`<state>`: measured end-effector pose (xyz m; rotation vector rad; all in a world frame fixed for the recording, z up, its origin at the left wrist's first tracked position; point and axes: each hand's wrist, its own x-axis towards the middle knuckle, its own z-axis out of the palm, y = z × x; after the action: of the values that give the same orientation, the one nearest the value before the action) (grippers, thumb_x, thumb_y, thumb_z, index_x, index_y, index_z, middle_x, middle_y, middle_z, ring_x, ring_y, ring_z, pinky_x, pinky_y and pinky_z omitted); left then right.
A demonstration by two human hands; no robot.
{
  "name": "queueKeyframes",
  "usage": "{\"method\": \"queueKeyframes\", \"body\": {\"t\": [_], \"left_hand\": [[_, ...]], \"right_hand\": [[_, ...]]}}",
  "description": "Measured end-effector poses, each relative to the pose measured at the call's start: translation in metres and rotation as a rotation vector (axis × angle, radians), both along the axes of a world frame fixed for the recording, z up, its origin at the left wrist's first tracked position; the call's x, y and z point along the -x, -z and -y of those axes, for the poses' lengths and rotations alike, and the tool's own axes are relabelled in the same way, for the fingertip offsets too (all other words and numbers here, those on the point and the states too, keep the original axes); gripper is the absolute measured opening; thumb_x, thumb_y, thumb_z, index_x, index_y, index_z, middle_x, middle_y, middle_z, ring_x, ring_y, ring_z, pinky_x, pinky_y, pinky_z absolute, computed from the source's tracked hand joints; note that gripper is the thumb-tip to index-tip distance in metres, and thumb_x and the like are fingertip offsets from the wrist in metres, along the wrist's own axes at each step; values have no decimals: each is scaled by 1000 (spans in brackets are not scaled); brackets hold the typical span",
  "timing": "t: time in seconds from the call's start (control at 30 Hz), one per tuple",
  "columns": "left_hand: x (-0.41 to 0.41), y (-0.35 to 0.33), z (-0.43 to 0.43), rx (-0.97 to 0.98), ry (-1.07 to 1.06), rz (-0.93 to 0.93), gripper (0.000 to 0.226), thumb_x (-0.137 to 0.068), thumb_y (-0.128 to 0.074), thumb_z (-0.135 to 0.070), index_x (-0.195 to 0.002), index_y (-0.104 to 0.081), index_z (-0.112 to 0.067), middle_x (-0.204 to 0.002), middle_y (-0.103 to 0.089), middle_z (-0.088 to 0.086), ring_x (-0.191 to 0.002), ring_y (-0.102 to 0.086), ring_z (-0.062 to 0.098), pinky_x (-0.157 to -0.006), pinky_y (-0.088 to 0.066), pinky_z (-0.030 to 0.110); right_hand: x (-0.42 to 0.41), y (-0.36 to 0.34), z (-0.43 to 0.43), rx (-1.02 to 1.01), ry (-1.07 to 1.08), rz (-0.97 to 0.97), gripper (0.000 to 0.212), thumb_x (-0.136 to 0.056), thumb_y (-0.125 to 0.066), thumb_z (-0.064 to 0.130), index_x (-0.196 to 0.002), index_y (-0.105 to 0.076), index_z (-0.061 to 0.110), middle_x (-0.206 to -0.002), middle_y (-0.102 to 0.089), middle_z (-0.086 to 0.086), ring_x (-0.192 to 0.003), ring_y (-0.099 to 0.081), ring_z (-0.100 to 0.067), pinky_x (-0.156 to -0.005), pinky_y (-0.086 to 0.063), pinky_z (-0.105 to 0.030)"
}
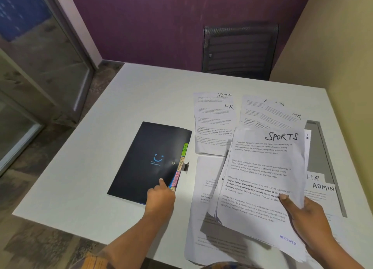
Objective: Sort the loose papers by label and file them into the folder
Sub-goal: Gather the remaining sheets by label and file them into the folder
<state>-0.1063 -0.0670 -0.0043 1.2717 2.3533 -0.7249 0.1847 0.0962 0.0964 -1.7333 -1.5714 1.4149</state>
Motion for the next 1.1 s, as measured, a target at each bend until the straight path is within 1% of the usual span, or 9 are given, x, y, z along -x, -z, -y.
{"method": "queueKeyframes", "body": {"t": [0.17, 0.3, 0.4, 0.5, 0.6, 0.73, 0.87, 0.93, 1.1], "left_hand": [[4, -6, -3, -3, -25, 38, 50, -95, -47, -4, -144, -35, 0, -156, -20, 30, -104, -62, 33, -79, -52, 39], [14, -22, -10, -20, 30, 29, 80, -92, -53, -4, -156, -7, -20, -152, -27, 32, -107, -61, 36, -78, -52, 40], [16, -39, -15, -2, 16, -33, 55, -96, -51, -10, -148, -34, -9, -142, -40, 24, -101, -63, 32, -76, -55, 37], [18, -57, -16, -21, -22, -53, 40, -95, -54, -13, -134, -52, -7, -140, -48, 16, -97, -65, 27, -70, -53, 35], [15, -73, -12, -92, -50, -38, 38, -92, -58, -17, -130, -54, -13, -137, -52, 10, -93, -67, 26, -70, -53, 35], [6, -81, -3, -188, -95, -28, 40, -92, -55, -12, -132, -52, -10, -137, -51, 8, -90, -68, 27, -71, -53, 37], [-2, -82, -2, -257, -141, 20, 47, -89, -58, -12, -134, -47, -11, -142, -49, 6, -92, -67, 27, -73, -54, 39], [-3, -83, -4, -277, -162, 28, 49, -87, -59, -12, -134, -46, -11, -139, -52, 3, -91, -67, 26, -73, -54, 38], [-6, -84, -10, -294, -173, 39, 56, -89, -63, -23, -139, -41, -10, -120, -63, -1, -91, -66, 20, -73, -54, 33]], "right_hand": [[-8, 1, -8, 43, 7, -6, 18, -96, -63, 19, -105, -71, 6, -90, -76, -6, -81, -72, -27, -72, -52, -35], [-6, -10, -16, 83, 12, -52, 19, -95, -54, 4, -103, -71, 3, -91, -78, -8, -85, -73, -32, -80, -54, -42], [9, -23, -21, 87, -38, -81, 20, -95, -54, 4, -99, -73, 7, -93, -79, -8, -88, -73, -33, -86, -54, -48], [32, -39, -25, 34, -120, -124, 17, -97, -59, 11, -95, -75, 14, -89, -80, -3, -73, -74, -18, -66, -55, -32], [56, -48, -29, -39, -188, -150, 16, -97, -60, 12, -89, -74, 10, -70, -74, 2, -42, -57, 2, -43, -39, -10], [87, -55, -32, -137, -301, -77, 26, -97, -61, 18, -72, -68, 18, -47, -63, 15, -38, -53, 1, -46, -37, -23], [113, -61, -32, -245, -404, -33, 20, -96, -61, 21, -84, -76, 20, -75, -76, 4, -67, -71, -15, -60, -52, -26], [124, -62, -32, -273, -439, -11, 21, -96, -60, 21, -82, -76, 18, -73, -76, 4, -64, -69, -14, -51, -45, -16], [145, -65, -29, -342, -527, 132, 38, -95, -56, 18, -59, -53, 11, -50, -55, 0, -44, -46, -13, -46, -33, -25]]}}
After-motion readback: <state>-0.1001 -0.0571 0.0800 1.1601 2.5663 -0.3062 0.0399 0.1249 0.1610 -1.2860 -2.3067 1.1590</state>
